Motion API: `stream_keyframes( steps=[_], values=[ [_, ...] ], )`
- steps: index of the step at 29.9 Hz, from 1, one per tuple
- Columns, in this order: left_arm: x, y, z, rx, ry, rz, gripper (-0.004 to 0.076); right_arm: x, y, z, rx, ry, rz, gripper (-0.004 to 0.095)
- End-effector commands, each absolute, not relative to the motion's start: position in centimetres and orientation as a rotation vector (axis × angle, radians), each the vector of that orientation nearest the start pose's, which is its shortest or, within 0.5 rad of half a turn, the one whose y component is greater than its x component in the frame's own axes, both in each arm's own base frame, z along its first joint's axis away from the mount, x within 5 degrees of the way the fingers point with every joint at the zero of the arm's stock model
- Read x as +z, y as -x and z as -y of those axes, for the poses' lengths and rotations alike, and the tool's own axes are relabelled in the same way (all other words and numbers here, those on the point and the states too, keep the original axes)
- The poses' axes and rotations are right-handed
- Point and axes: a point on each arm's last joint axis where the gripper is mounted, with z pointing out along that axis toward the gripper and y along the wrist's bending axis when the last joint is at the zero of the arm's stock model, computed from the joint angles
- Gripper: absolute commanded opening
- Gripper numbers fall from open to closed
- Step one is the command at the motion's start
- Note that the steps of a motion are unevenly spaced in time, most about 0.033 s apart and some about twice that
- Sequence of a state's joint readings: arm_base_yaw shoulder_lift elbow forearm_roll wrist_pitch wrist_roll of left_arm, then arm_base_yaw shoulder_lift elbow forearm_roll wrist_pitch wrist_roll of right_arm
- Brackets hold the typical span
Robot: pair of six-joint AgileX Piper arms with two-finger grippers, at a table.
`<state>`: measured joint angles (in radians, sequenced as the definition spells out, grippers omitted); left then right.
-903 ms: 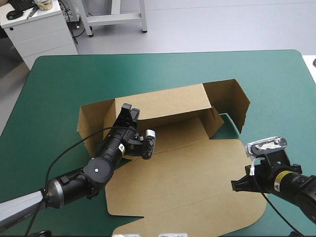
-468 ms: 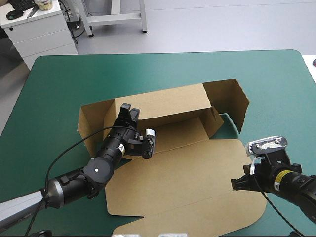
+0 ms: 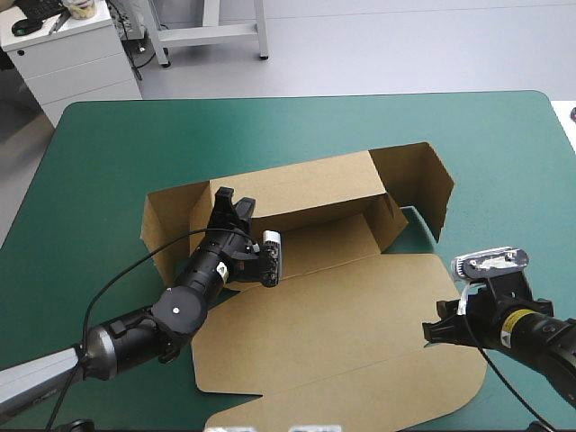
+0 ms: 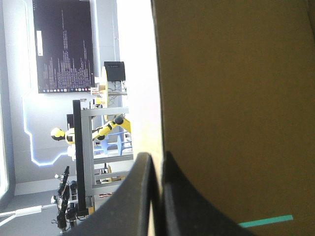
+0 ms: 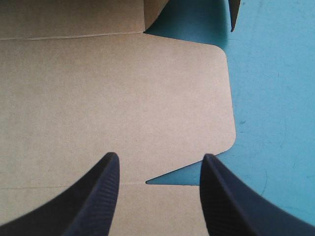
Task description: Fold the box
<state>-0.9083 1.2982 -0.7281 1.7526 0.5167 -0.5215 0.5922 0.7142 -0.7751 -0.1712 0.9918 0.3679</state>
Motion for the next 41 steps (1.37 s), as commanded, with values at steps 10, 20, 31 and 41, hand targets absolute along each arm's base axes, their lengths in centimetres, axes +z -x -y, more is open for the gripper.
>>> stream_keyframes(
  steps=[10,20,31,41],
  values=[
    [28.6,-19.7,18.7,0.703,-1.560,-1.148,-0.0010,34.1,-10.8,-5.5,0.244,0.300,-2.306,0.0477],
    [29.0,-19.3,18.8,0.759,-1.514,-1.154,-0.0010,34.0,-10.7,-5.4,0.256,0.269,-2.322,0.0477],
    [32.1,-18.2,18.6,0.605,-1.348,-1.323,-0.0010,33.9,-10.6,-5.4,0.266,0.245,-2.347,0.0477],
    [32.4,-13.5,18.4,0.492,-1.554,-1.338,-0.0010,33.8,-10.6,-5.4,0.269,0.232,-2.353,0.0477]
  ],
)
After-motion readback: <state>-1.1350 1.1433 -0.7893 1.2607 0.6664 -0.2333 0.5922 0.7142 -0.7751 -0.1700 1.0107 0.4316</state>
